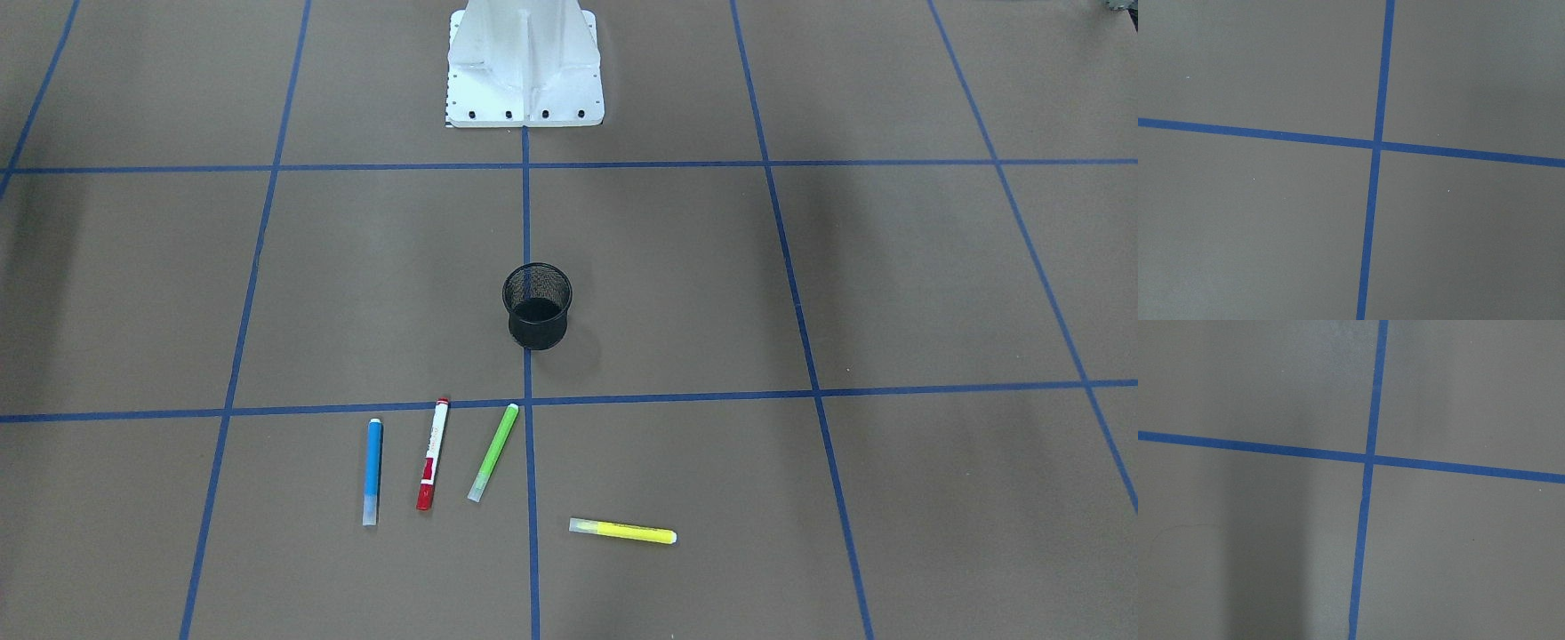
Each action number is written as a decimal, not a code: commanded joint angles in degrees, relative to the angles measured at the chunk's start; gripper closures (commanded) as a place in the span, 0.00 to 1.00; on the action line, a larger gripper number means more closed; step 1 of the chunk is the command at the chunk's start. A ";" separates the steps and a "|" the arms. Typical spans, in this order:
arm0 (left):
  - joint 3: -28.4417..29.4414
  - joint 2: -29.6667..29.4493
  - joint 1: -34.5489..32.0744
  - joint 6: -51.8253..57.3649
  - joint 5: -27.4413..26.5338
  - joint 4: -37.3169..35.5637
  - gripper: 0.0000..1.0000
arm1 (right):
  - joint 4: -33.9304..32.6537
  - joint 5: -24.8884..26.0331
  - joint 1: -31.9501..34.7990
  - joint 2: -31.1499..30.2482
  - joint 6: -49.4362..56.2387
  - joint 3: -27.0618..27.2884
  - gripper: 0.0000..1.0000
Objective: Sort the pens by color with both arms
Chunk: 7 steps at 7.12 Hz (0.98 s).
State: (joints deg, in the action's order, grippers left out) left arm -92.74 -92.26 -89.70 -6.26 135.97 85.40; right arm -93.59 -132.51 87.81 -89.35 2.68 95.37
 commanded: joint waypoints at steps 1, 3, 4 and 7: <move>-0.51 0.07 0.05 0.19 -1.40 0.29 0.00 | 0.16 -0.12 0.00 0.06 0.04 0.08 0.01; -1.39 0.15 0.49 0.28 -2.64 1.34 0.00 | 0.16 -0.12 0.00 -0.03 0.04 0.00 0.01; -1.22 0.94 0.49 0.28 -2.73 1.69 0.00 | 0.16 -0.12 -0.09 -0.03 0.04 -0.09 0.01; -1.74 2.35 0.41 0.28 -3.43 1.70 0.00 | 0.07 -0.12 -0.09 -0.03 0.04 -0.01 0.01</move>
State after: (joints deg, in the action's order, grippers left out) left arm -94.40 -90.19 -89.25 -5.98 133.06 87.07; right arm -93.48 -132.63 87.78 -89.42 2.72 95.32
